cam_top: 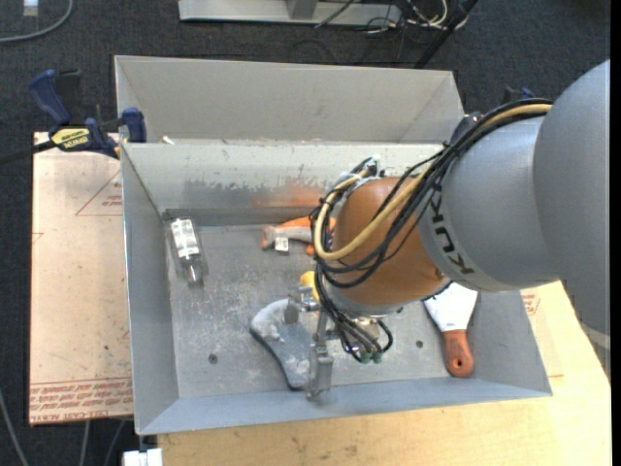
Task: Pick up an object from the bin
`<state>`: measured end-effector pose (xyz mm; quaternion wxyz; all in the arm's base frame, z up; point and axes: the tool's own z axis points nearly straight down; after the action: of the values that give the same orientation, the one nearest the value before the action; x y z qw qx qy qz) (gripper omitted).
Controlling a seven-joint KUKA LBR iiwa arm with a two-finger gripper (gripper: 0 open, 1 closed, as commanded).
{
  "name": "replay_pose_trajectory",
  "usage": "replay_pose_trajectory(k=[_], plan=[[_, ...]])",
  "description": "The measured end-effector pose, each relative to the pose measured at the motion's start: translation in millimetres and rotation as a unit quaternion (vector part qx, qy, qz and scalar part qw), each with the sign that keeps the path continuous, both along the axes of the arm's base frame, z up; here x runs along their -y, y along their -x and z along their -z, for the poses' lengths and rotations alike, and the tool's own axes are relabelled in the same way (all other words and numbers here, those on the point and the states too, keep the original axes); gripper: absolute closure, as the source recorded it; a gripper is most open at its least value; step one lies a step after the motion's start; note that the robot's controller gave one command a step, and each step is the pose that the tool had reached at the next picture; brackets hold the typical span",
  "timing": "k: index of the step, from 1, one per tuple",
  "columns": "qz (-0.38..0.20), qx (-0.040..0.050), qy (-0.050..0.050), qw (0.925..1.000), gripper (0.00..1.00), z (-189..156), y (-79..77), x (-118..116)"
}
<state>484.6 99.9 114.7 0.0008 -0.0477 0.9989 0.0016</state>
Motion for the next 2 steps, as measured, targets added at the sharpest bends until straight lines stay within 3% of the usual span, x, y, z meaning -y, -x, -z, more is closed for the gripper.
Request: replay_pose_trajectory(k=[1, 2], plan=[[-0.108, 0.0063, 0.000, 0.9941, 0.00, 35.9, -2.8, -0.2], [0.088, -0.0005, -0.001, 0.9961, 1.00, 42.2, -5.0, -3.4]])
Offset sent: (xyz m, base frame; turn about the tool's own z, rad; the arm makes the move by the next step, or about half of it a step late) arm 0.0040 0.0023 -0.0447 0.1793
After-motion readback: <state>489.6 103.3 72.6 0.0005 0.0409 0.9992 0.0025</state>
